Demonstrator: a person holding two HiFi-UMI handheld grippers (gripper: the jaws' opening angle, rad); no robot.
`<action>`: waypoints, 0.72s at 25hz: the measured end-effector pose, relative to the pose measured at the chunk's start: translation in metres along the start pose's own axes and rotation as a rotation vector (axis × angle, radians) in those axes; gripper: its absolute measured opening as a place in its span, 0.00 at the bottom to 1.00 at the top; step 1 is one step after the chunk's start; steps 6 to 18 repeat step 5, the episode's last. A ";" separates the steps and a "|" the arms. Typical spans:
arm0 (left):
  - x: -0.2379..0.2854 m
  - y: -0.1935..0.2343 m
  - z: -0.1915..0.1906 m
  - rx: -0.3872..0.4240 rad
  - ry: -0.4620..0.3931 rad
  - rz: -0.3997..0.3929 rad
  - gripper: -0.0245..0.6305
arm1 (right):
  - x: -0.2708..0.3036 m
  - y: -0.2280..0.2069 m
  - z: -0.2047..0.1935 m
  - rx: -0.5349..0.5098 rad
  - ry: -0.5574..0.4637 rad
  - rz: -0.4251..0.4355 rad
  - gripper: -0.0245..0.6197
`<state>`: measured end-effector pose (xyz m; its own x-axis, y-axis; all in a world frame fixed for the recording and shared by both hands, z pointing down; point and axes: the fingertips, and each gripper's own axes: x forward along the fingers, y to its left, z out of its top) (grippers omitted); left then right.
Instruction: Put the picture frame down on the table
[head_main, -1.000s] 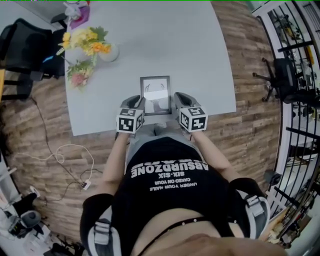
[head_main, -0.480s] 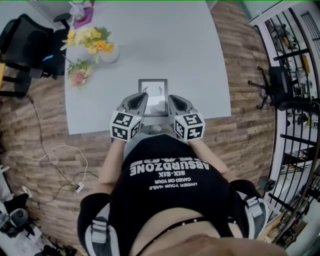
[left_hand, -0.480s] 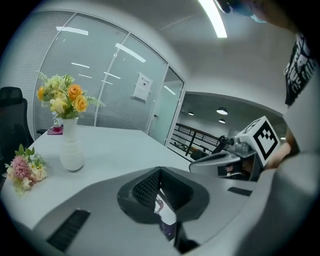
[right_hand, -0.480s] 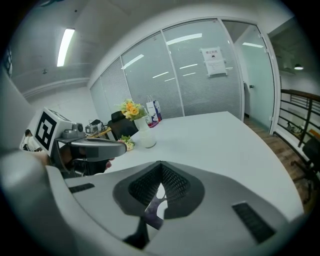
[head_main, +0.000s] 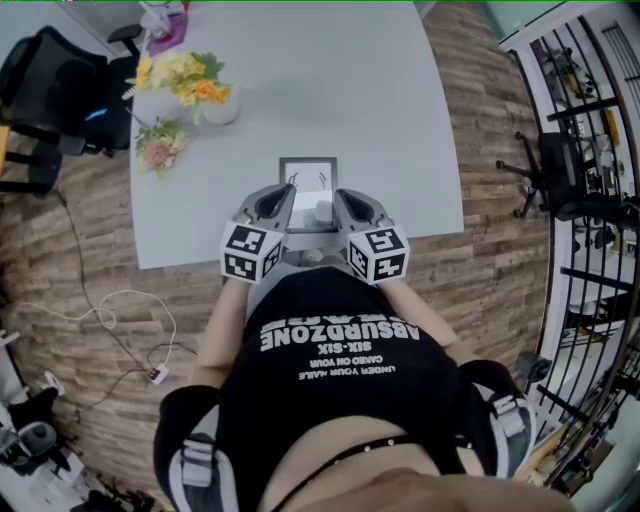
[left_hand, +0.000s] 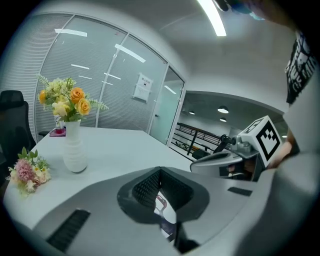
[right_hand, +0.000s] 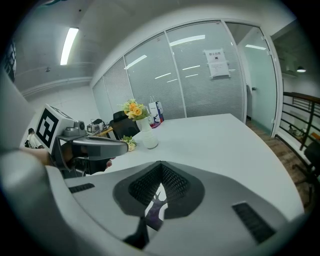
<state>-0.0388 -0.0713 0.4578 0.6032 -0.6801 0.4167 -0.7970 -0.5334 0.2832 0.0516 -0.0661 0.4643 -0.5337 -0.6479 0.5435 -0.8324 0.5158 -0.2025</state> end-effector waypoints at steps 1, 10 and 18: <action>0.000 0.002 0.000 0.000 0.001 0.001 0.06 | 0.001 0.000 0.000 -0.002 0.001 -0.001 0.06; 0.000 0.010 0.000 -0.004 0.004 0.013 0.06 | 0.005 0.001 0.001 -0.007 0.006 -0.004 0.06; 0.000 0.010 0.000 -0.004 0.004 0.013 0.06 | 0.005 0.001 0.001 -0.007 0.006 -0.004 0.06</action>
